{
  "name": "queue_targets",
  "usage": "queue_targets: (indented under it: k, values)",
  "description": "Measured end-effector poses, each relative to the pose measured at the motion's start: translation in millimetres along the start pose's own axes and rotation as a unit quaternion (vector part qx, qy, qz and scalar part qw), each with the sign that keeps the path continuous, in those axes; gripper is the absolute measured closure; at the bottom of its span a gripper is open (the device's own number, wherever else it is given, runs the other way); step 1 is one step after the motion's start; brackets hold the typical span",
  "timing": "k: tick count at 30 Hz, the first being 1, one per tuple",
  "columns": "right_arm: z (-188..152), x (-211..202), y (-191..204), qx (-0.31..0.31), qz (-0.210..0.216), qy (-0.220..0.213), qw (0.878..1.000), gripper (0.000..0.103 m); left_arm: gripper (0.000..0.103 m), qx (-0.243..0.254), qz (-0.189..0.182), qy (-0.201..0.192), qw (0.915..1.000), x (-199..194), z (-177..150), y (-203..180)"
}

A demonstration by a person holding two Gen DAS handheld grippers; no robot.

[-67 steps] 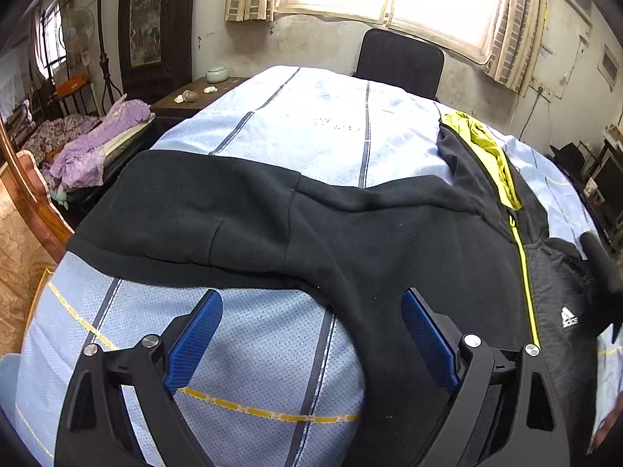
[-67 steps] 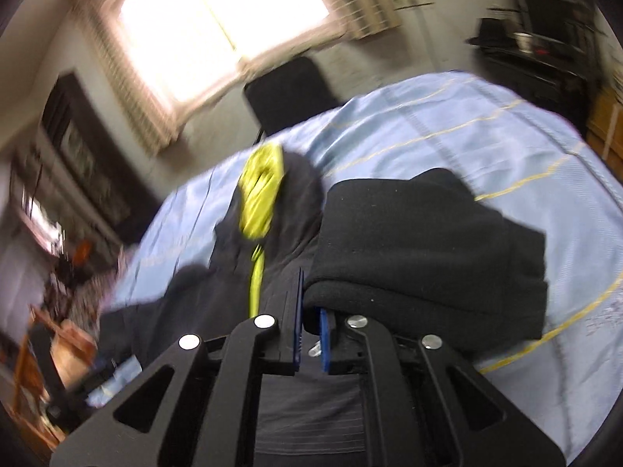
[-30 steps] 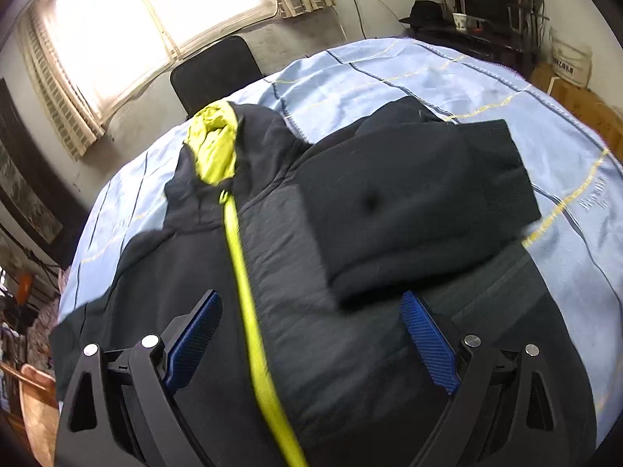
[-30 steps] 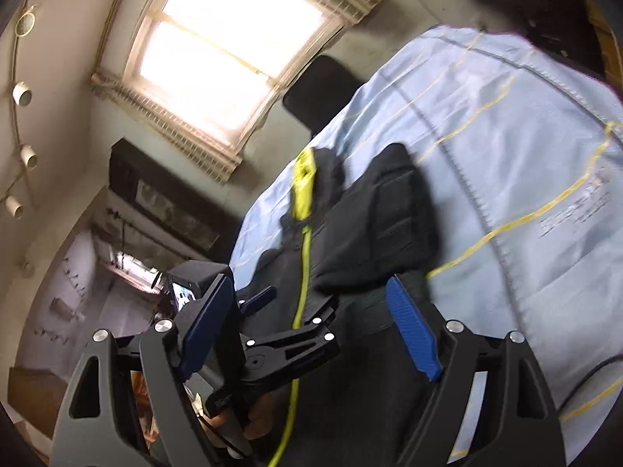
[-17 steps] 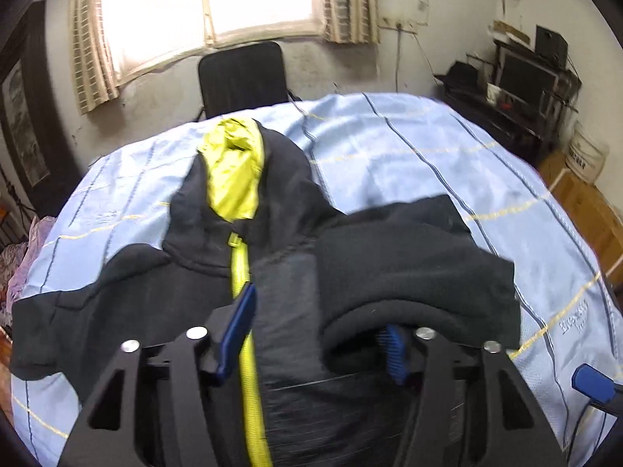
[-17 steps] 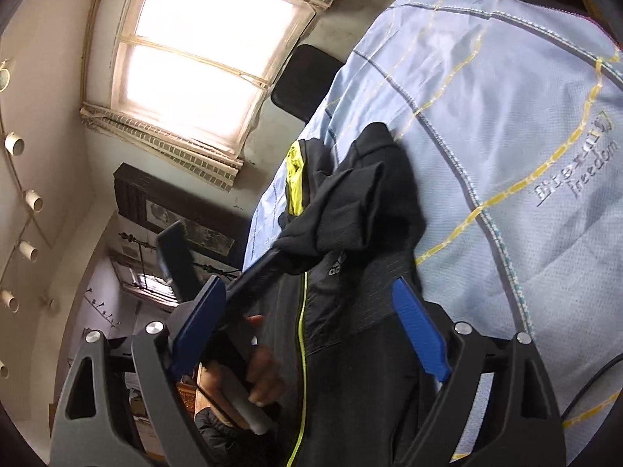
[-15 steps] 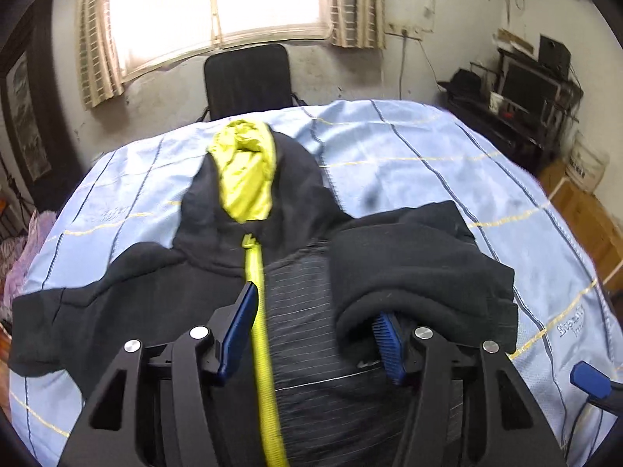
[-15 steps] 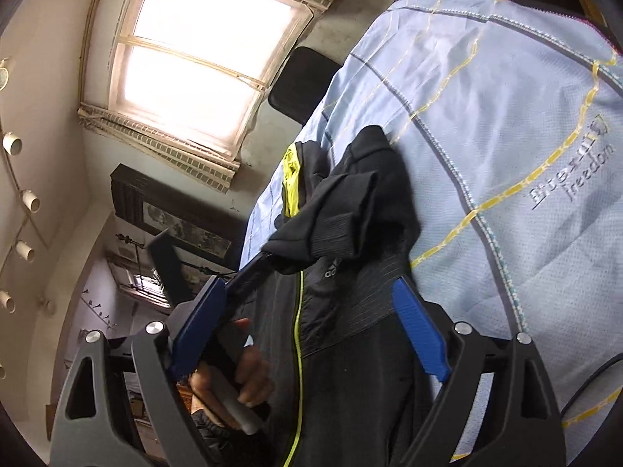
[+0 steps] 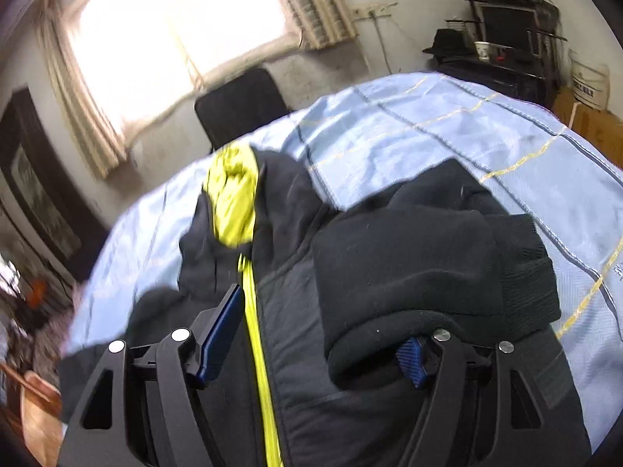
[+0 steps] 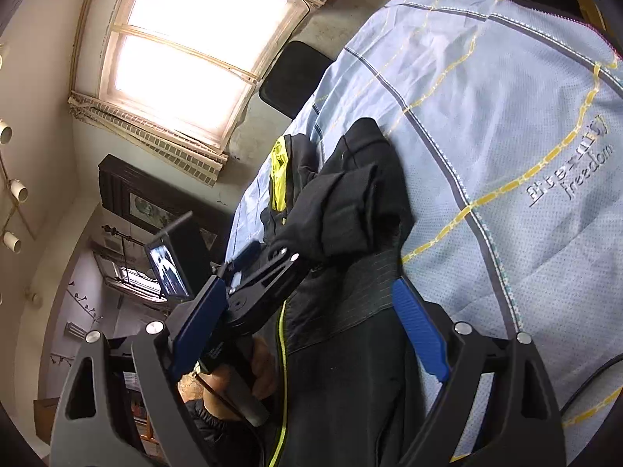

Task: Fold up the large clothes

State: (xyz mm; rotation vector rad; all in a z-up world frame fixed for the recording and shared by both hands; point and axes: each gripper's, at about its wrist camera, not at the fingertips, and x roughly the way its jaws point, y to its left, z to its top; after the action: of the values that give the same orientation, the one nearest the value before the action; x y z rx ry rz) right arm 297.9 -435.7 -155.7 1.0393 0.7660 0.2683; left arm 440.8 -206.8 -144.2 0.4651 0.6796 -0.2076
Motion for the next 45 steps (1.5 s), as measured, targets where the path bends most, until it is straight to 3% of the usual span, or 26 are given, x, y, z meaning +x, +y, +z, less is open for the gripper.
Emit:
queue_targets:
  k: [1, 2, 3, 4, 6, 7, 8, 9, 10, 11, 13, 16, 17, 19, 22, 24, 27, 33, 37, 41, 45]
  values:
    - [0, 0, -1, 0.0, -0.004, 0.0, 1.0, 0.017, 0.046, -0.013, -0.009, -0.01, 0.9998, -2, 2, 4]
    - [1, 2, -2, 0.0, -0.009, -0.001, 1.0, 0.017, 0.074, -0.029, -0.024, -0.008, 0.9992, -2, 3, 10]
    - [1, 2, -3, 0.001, -0.013, -0.001, 1.0, 0.017, 0.091, -0.055, -0.045, 0.004, 0.9974, 1, 5, 20]
    - [1, 3, -6, 0.006, -0.013, 0.0, 1.0, 0.017, 0.097, -0.085, -0.068, 0.017, 0.9939, 3, 5, 33]
    - [-1, 1, -7, 0.01, -0.01, 0.002, 1.0, 0.017, 0.093, -0.185, -0.101, 0.031, 0.9771, 5, -5, 76]
    - [-2, 1, -8, 0.011, -0.011, 0.0, 1.0, 0.017, 0.082, -0.24, -0.116, 0.044, 0.9628, 8, -16, 100]
    - [-2, 1, -8, 0.01, -0.012, 0.0, 1.0, 0.017, 0.053, -0.287, -0.125, 0.059, 0.9479, 12, -29, 119]
    - [-2, 1, -8, 0.008, -0.011, 0.001, 1.0, 0.017, 0.039, -0.344, -0.14, 0.077, 0.9251, 19, -47, 141]
    - [-3, 1, -7, 0.007, -0.011, 0.002, 1.0, 0.017, 0.029, -0.371, -0.15, 0.088, 0.9122, 23, -58, 150]
    - [-4, 2, -7, 0.005, -0.011, 0.004, 1.0, 0.017, 0.029, -0.406, -0.165, 0.107, 0.8925, 31, -77, 164]
    - [-5, 4, -5, 0.002, -0.012, 0.009, 1.0, 0.017, 0.032, -0.427, -0.187, 0.113, 0.8771, 36, -94, 175]
    - [-7, 7, -2, -0.005, -0.016, 0.014, 1.0, 0.017, 0.032, -0.416, -0.175, 0.108, 0.8859, 23, -98, 180]
    - [-6, 7, -2, -0.006, -0.017, 0.014, 1.0, 0.017, 0.032, -0.402, -0.176, 0.104, 0.8925, 18, -95, 179]
    - [-6, 7, -2, -0.006, -0.017, 0.014, 1.0, 0.017, 0.031, -0.364, -0.171, 0.101, 0.9099, 7, -89, 170]
    - [-6, 9, -1, -0.01, -0.02, 0.017, 1.0, 0.024, 0.029, -0.286, -0.13, 0.096, 0.9445, -12, -80, 153]
    - [-7, 15, 0, -0.015, -0.021, 0.027, 0.999, 0.039, 0.029, -0.244, -0.12, 0.097, 0.9574, -21, -79, 143]
    - [-12, 31, 0, -0.017, -0.016, 0.059, 0.998, 0.057, 0.029, -0.209, -0.137, 0.094, 0.9637, -34, -85, 134]
    - [-11, 58, 3, -0.007, -0.018, 0.085, 0.996, 0.058, 0.029, -0.13, -0.126, 0.057, 0.9818, -56, -82, 112]
    - [2, 77, 20, -0.01, -0.022, 0.086, 0.996, 0.058, 0.029, -0.069, -0.16, 0.04, 0.9839, -55, -63, 72]
    - [16, 100, 14, 0.02, -0.033, 0.072, 0.997, 0.058, 0.025, -0.012, -0.156, 0.05, 0.9865, -36, -45, 21]
    - [19, 106, 3, 0.031, -0.039, 0.068, 0.996, 0.058, 0.024, 0.012, -0.13, 0.072, 0.9888, -6, -33, 0]
